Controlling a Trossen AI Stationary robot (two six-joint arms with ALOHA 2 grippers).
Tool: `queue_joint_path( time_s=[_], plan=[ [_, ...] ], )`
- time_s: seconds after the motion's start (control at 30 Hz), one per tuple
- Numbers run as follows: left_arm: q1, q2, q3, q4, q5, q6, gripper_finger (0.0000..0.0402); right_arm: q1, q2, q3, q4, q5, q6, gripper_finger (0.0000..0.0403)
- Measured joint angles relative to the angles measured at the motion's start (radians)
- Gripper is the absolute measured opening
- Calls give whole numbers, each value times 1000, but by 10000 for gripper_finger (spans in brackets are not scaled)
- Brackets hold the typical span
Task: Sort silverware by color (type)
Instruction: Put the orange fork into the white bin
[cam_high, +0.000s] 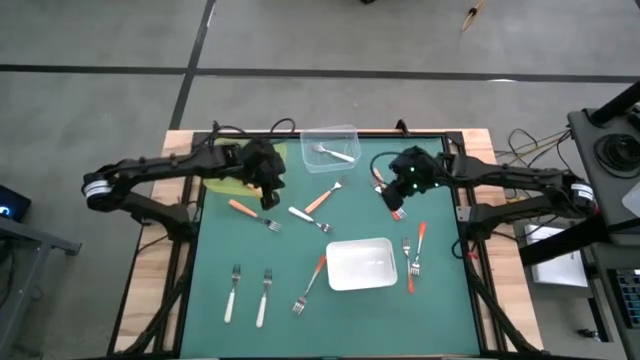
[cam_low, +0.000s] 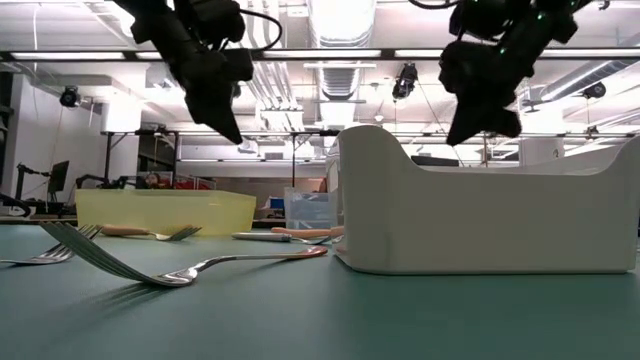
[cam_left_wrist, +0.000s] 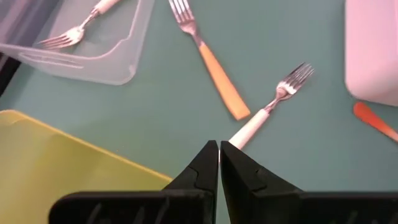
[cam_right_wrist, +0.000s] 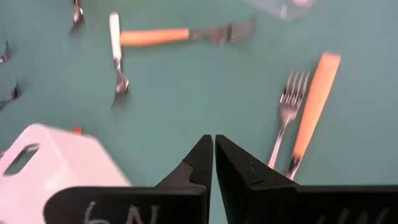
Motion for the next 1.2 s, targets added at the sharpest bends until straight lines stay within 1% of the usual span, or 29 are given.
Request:
queue_joint_path(
  time_s=[0.17,0.37,0.5,0.73,0.87,0.93,1.1,1.2],
  plan=[
    [-39,-8,-32,18,0,-19,0,73,1,41,-181,1,155,11],
    [-90,-9,-36,24,-3,-88,0,172,1,43,-346,-3,353,11],
    [-158,-9,-38,34,-49,-131,0,258,1,43,-440,-11,486,11],
    [-324,-11,-66,87,-142,-219,0,439,6,22,-440,-3,710,11],
    [-423,-20,-119,152,-214,-281,0,557,19,-8,-430,13,845,11],
    [-465,-26,-151,192,-227,-317,0,612,30,-27,-427,14,912,11],
    [-540,-47,-209,297,-242,-369,0,713,85,-63,-361,25,1020,11],
    [-562,-63,-219,308,-275,-370,0,744,128,-65,-314,51,1046,11]
  ],
)
